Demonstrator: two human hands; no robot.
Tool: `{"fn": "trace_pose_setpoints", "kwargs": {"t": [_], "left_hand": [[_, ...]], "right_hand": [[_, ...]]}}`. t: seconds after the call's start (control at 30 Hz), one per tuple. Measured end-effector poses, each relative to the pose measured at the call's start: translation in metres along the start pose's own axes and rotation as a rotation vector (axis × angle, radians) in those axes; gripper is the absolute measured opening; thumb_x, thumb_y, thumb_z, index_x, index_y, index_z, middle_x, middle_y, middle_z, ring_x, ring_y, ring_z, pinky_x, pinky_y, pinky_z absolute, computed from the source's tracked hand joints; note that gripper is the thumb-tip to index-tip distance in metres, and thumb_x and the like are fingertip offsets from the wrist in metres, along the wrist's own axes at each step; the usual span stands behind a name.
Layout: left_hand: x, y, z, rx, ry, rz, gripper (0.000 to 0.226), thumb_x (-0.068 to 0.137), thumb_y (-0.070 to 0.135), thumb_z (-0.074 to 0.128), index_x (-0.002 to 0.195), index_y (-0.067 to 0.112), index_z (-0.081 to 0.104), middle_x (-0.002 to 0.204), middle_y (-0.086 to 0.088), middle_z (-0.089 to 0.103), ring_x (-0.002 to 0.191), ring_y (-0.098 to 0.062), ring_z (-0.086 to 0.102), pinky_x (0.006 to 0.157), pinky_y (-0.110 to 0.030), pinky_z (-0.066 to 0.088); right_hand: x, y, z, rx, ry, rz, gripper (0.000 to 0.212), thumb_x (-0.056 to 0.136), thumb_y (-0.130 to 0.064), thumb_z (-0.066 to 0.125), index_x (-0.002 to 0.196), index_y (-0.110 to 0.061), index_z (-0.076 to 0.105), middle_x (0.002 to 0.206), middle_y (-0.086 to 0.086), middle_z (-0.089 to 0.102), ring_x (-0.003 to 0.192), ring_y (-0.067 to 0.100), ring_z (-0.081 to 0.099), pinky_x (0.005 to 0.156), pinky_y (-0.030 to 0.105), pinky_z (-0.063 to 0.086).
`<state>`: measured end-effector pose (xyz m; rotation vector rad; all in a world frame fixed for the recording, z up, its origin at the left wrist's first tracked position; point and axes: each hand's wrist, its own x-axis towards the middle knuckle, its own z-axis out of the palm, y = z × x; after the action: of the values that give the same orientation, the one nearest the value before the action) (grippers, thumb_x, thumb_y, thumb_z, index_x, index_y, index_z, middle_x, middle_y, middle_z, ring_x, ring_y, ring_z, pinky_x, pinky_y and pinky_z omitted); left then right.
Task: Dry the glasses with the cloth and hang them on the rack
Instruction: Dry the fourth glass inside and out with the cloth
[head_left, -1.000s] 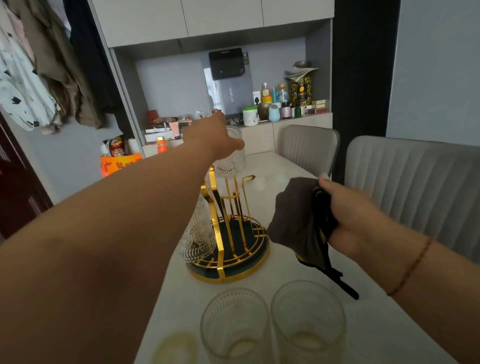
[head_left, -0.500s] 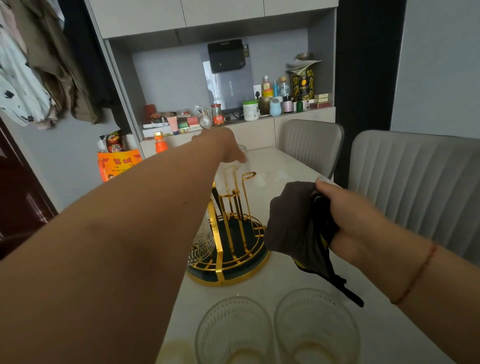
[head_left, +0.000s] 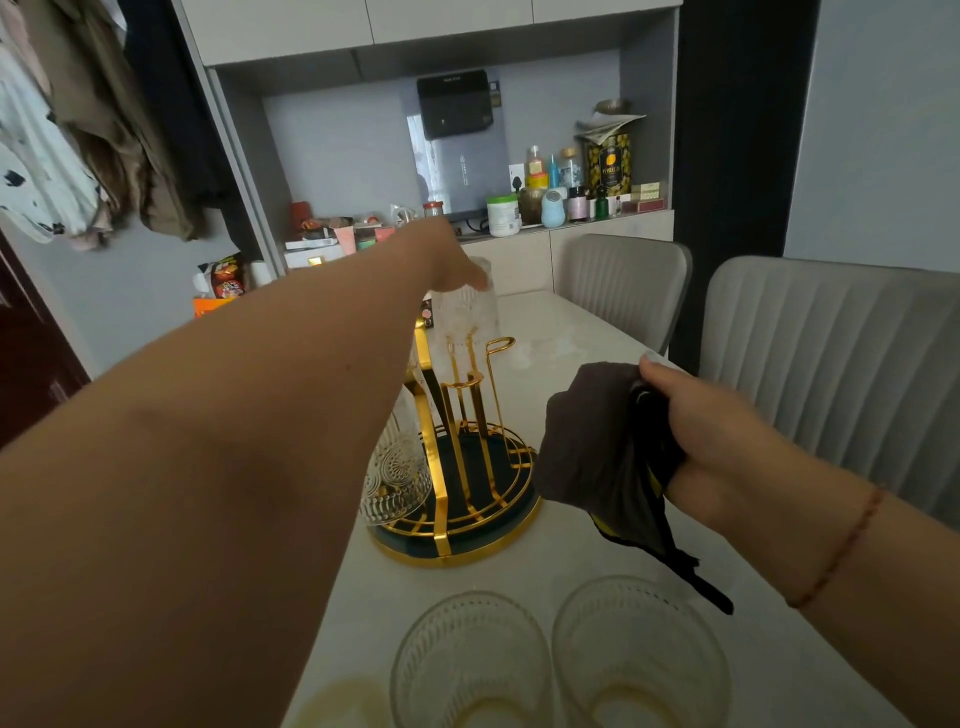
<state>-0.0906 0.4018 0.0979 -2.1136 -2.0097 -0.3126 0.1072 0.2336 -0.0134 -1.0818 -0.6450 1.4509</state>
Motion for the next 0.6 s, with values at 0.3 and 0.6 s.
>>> {"fn": "trace_pose_setpoints", "kwargs": {"t": [0.3, 0.6], "left_hand": [[-0.011, 0.002, 0.003, -0.096, -0.159, 0.0, 0.071, 0.081, 0.043, 0.074, 0.139, 0.009, 0.05, 0.134, -0.011, 0.058, 0.11, -0.03, 0.062, 0.093, -0.037, 0.049], [-0.021, 0.013, 0.005, 0.165, -0.456, 0.142, 0.074, 0.086, 0.038, 0.071, 0.149, 0.017, 0.038, 0.144, -0.009, 0.051, 0.114, -0.03, 0.063, 0.102, -0.043, 0.05]], "right_hand": [[0.003, 0.004, -0.003, -0.007, 0.015, 0.008, 0.029, 0.096, -0.037, 0.051, 0.081, -0.013, 0.058, 0.088, 0.005, 0.063, 0.08, 0.021, 0.06, 0.068, 0.033, 0.044], [0.004, 0.003, -0.003, 0.036, -0.014, 0.003, 0.027, 0.096, -0.035, 0.053, 0.085, -0.012, 0.061, 0.095, 0.007, 0.067, 0.088, 0.023, 0.063, 0.075, 0.036, 0.046]]}}
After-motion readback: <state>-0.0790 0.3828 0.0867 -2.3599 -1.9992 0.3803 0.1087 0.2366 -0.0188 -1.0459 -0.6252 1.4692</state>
